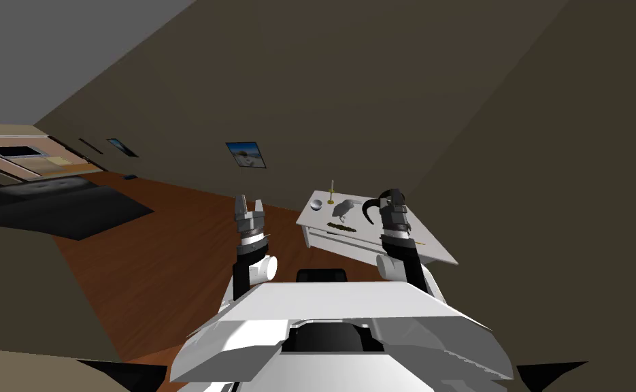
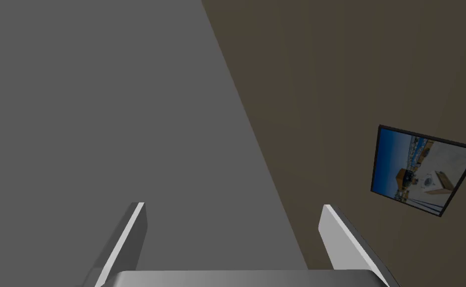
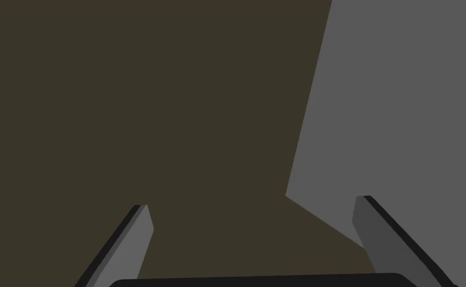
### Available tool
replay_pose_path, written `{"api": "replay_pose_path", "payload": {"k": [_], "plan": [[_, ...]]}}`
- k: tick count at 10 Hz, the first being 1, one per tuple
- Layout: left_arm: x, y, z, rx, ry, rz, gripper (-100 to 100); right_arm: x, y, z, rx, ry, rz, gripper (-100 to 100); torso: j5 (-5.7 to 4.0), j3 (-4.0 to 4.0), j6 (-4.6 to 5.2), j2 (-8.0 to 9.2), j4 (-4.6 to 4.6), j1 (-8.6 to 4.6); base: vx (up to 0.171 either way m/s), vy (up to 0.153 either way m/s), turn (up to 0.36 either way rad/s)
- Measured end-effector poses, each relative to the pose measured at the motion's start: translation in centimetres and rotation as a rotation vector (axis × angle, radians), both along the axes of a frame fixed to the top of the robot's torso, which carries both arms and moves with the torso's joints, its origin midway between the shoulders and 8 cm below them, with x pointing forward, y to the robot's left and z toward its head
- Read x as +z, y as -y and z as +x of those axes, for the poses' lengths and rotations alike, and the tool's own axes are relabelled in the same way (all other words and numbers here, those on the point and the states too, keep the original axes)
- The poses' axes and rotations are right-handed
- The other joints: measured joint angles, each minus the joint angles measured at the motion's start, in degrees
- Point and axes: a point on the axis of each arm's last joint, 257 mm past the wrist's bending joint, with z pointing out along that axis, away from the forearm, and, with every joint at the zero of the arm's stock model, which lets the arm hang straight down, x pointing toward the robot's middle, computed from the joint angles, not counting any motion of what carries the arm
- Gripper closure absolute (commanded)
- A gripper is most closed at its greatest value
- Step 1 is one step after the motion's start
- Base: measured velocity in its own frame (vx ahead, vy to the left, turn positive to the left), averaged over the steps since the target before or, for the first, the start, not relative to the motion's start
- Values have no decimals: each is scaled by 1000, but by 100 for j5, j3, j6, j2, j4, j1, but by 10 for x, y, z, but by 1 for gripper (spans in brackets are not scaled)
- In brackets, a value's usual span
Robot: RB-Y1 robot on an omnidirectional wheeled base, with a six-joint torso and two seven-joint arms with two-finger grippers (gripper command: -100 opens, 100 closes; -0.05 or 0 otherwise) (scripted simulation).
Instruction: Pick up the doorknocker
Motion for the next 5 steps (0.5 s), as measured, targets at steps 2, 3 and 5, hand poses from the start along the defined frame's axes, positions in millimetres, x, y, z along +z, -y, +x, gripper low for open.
{"api": "replay_pose_path", "payload": {"k": [2,3,5], "plan": [[0,0,0,0,0,0,0,-3,-7,0,16,-14,-53,-100,2,1,0,2,0,12,-6,52,-22],[0,0,0,0,0,0,0,-7,-11,0,23,-27,-87,-100,4,2,0,3,1,21,-2,83,-14],[0,0,0,0,0,0,0,-20,-20,1,34,-65,-162,-100,7,2,0,4,0,34,-9,93,10]]}}
